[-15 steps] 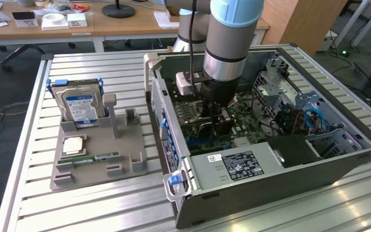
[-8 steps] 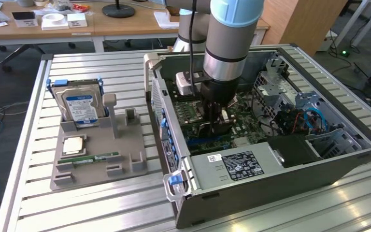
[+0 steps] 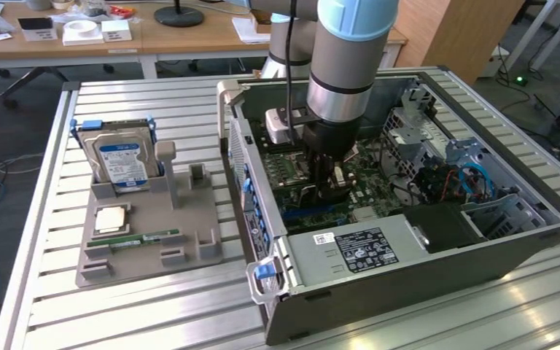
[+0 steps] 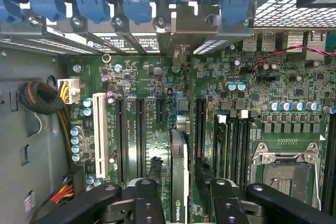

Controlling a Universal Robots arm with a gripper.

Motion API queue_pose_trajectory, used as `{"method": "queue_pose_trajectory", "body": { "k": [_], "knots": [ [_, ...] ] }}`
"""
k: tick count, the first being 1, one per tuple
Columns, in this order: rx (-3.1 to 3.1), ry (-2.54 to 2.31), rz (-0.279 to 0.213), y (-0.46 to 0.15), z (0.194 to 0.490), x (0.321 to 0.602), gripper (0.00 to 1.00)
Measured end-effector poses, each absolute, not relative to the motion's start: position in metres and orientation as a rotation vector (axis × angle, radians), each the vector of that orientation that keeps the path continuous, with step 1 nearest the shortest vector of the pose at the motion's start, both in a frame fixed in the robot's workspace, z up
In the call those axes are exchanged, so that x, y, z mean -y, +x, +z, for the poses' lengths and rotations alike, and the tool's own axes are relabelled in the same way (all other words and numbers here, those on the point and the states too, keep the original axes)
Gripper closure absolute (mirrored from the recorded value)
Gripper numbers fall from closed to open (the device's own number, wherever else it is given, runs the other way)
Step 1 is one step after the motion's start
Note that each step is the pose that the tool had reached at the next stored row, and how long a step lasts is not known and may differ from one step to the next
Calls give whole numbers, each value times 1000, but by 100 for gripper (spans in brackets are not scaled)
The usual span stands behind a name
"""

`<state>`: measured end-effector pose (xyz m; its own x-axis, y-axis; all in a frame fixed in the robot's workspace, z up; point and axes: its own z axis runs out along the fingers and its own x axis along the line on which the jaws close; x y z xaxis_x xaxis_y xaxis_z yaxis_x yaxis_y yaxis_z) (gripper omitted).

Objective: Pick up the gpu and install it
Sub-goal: 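Insert the gpu into the slot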

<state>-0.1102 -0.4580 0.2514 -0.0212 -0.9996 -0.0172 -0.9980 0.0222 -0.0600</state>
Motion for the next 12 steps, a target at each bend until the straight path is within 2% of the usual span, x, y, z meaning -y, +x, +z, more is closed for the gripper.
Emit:
{"method": "queue_pose_trajectory", "body": {
  "k": [6,7,8,9,12],
  "knots": [
    [-2206,-2159,-48,-110,251,458,61],
    [-2206,-2159,-48,-110,251,458,67],
    [-2206,-2159,-48,-110,251,458,67],
    [-2206,-2159,-48,-110,251,458,74],
    [-2206,-2159,-48,-110,251,458,74]
  ]
}}
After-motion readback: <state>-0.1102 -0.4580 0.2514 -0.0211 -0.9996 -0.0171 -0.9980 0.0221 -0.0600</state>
